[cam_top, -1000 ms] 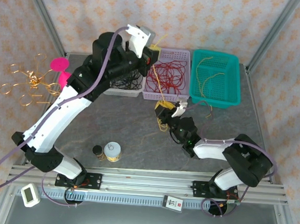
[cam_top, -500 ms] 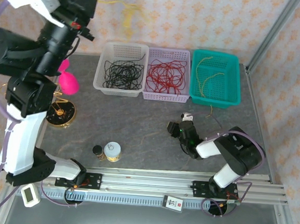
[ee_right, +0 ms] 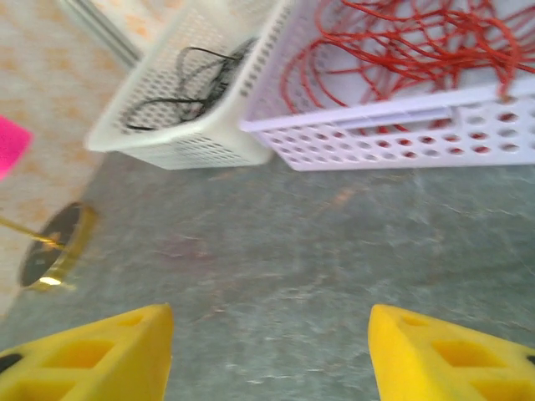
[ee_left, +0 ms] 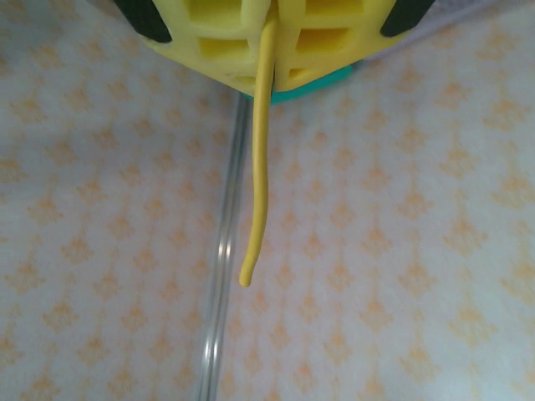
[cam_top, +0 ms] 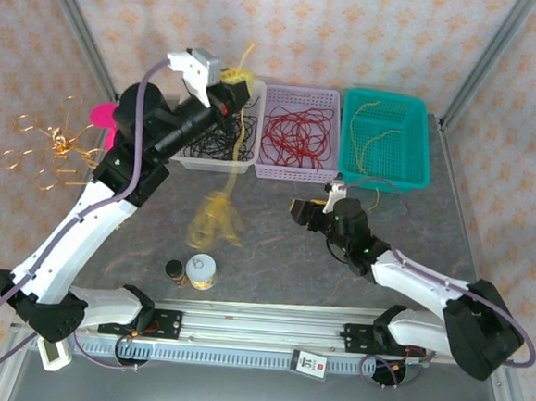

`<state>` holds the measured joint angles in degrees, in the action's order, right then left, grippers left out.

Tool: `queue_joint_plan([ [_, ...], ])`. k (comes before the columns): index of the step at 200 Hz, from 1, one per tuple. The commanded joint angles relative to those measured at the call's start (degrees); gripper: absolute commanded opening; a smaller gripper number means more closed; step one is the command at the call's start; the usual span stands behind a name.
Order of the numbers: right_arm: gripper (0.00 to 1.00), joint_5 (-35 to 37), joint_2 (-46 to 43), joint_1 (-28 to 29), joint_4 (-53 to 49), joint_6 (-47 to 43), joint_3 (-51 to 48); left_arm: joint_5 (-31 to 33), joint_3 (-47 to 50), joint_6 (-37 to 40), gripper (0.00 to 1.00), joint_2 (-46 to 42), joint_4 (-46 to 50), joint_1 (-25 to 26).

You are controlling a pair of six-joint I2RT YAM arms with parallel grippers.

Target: Untangle the cables

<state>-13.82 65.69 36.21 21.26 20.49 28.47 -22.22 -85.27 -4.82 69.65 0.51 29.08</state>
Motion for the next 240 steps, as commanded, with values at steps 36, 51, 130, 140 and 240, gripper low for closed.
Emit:
queue_joint_plan([
  [36, 0.74, -5.93, -3.84, -1.91, -7.85, -3.06, 4.02, -11.01, 12.84, -14.52, 0.00, -7.95, -16.10, 0.28],
  [51, 0.71, -5.13, -3.35, -2.26, -6.64, -1.65, 3.31, -12.58, 17.50, -16.85, 0.00, -7.95, -18.87, 1.27],
  [130, 0.65, -11.64, -0.12, -2.36, -3.34, -7.96, 0.29, -12.61, 26.16, -17.11, 0.00, -8.37, -19.42, 5.19],
  [140, 0.64, -13.18, 1.68, -2.37, -3.64, -5.79, 0.66, -12.67, 26.97, -17.41, 0.00, -8.39, -19.89, 5.44],
  [240, 0.58, -10.61, 2.35, -6.43, -8.80, 7.56, -4.15, -13.82, 33.43, -18.11, 0.00, -8.74, -22.01, 6.51],
])
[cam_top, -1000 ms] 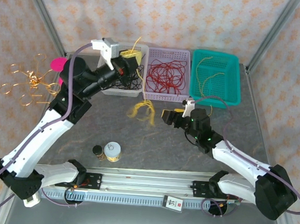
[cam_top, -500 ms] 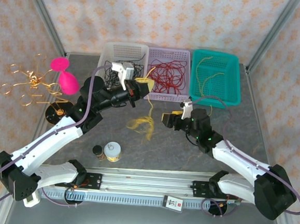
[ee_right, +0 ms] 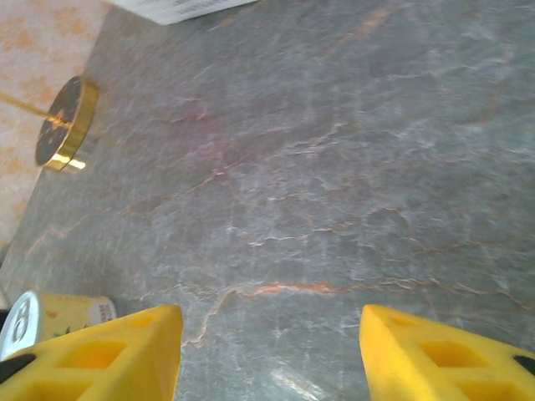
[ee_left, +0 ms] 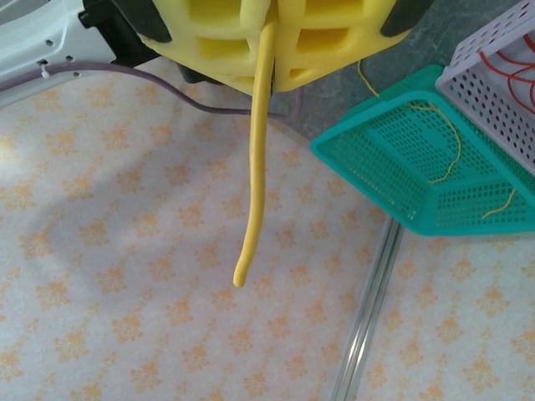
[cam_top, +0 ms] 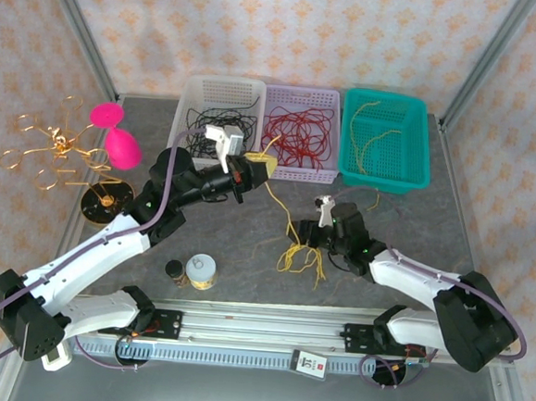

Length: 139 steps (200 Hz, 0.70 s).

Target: Untangle the cables

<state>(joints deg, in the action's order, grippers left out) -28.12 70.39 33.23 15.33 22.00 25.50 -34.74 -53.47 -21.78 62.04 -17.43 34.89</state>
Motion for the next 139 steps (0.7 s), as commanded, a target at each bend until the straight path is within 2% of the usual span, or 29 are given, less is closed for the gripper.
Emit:
queue_joint_plan([
  [1, 0.58, 3.55, -2.36, -3.76, -2.86, 6.18, -1.25, -1.34, 1.71, -1.20, 0.00, -1.13, -4.08, 0.70],
  [31, 0.61, -0.43, -8.52, -11.23, -3.86, 11.96, -1.71, -1.73, 2.53, -1.38, 0.00, -0.80, -4.12, 0.88],
  [53, 0.63, -3.09, -11.76, -14.25, -6.25, 13.99, -0.90, -1.31, 3.17, -1.24, 0.00, -1.10, -3.84, 0.96],
  [65, 0.62, -4.05, -13.15, -15.11, -7.27, 13.13, -0.84, -1.29, 3.45, -1.27, 0.00, -1.15, -3.96, 0.96],
  [85, 0.57, -5.02, -14.05, -14.98, -8.83, 6.83, -2.01, -1.64, 3.81, -1.58, 0.00, -1.09, -4.56, 0.98],
  [102, 0.54, -5.00, -13.99, -12.48, -8.03, -0.21, -4.29, -1.73, 3.86, -1.52, 0.00, -0.87, -4.54, 0.96],
  [117, 0.54, -2.61, -13.54, -6.29, -6.29, -5.47, -5.33, -1.73, 3.91, -1.42, 0.00, -0.78, -4.29, 0.96],
  [139, 0.58, 0.93, -11.54, 1.46, 0.18, -8.18, -6.62, -1.58, 3.99, -1.42, 0.00, -0.80, -4.02, 0.92],
])
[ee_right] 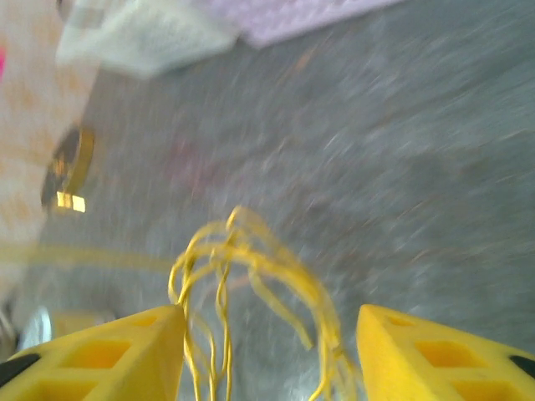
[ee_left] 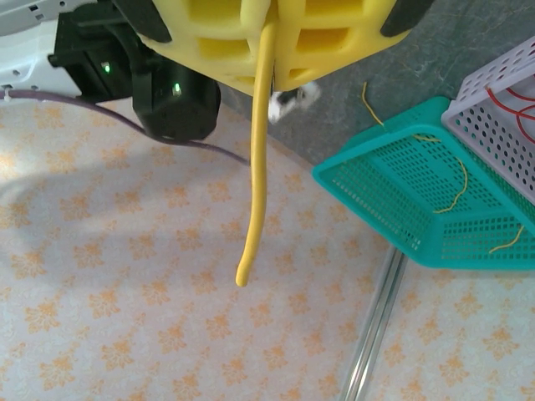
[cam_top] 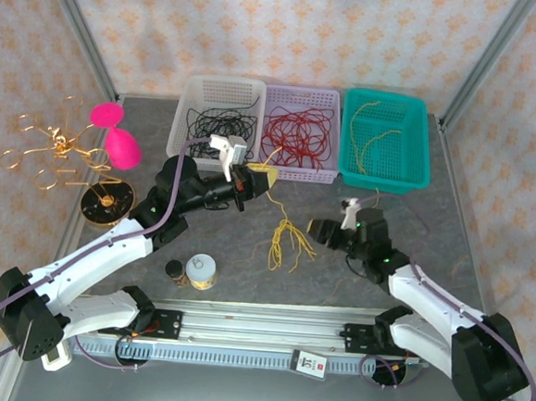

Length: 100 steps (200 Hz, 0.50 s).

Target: Untangle the cables

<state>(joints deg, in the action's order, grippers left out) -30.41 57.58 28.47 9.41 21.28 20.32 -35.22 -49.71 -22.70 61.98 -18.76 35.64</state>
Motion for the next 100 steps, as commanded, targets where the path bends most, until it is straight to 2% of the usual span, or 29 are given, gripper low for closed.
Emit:
queue_joint_plan([
  [1, 0.58, 3.33, 1.33, 6.41, 6.25, -7.43, -1.52, -1.09, 0.23, -0.50, 0.00, -0.77, -2.69, 0.16],
  [24, 0.59, 5.71, 2.24, 8.85, 13.52, -11.72, -3.24, -0.91, 0.57, -0.62, 0.00, -1.23, -2.68, 0.21],
  [50, 0.58, 12.67, 6.22, 9.76, 17.19, -19.73, -3.32, -1.14, 0.04, -0.85, 0.00, -1.92, -2.13, 0.22],
  [100, 0.58, 12.53, 20.47, 9.76, 24.95, -22.21, -1.07, -2.88, -1.74, -1.45, 0.00, -2.44, -2.24, 0.28],
])
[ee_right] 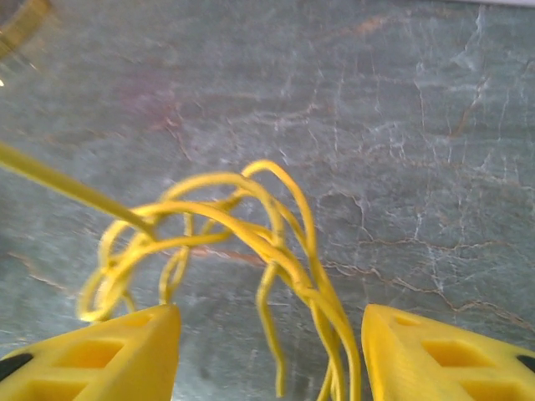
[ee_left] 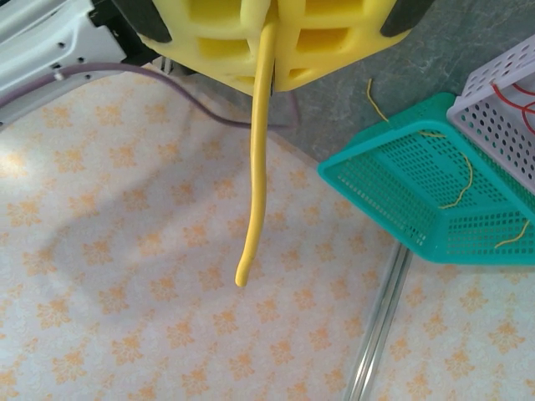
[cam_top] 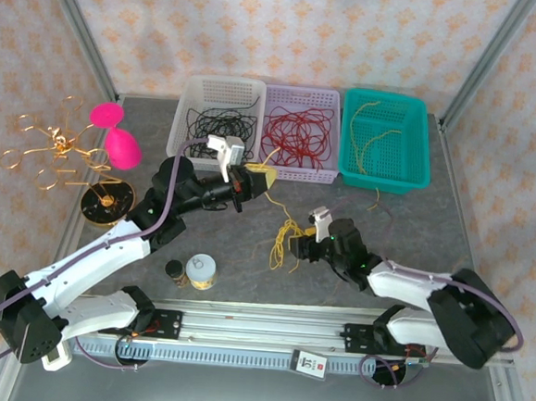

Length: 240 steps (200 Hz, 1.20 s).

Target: Untangle the cables

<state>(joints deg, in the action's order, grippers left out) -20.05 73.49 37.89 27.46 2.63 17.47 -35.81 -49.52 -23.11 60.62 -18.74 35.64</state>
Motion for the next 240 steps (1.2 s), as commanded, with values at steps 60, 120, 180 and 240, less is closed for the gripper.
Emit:
queue_joint_plan([
  [60, 0.03, 8.25, 7.92, -0.94, 4.39, 4.53, 7.19, -1.40, -1.87, 0.29, 0.00, -3.53, 2.55, 0.31],
  [120, 0.00, 5.76, 5.98, -8.51, -12.52, 21.47, 16.89, -0.17, 8.72, -6.23, 0.00, -14.49, 1.43, 0.98],
  [180, 0.00, 1.48, 8.96, -19.78, -13.40, 32.08, 15.68, 1.98, 12.11, -9.92, 0.00, -29.45, 7.17, 1.45],
  [240, 0.00, -0.88, 9.17, -26.70, -10.07, 37.19, 12.81, 3.85, 5.40, -8.30, 0.00, -35.75, 17.04, 1.45],
])
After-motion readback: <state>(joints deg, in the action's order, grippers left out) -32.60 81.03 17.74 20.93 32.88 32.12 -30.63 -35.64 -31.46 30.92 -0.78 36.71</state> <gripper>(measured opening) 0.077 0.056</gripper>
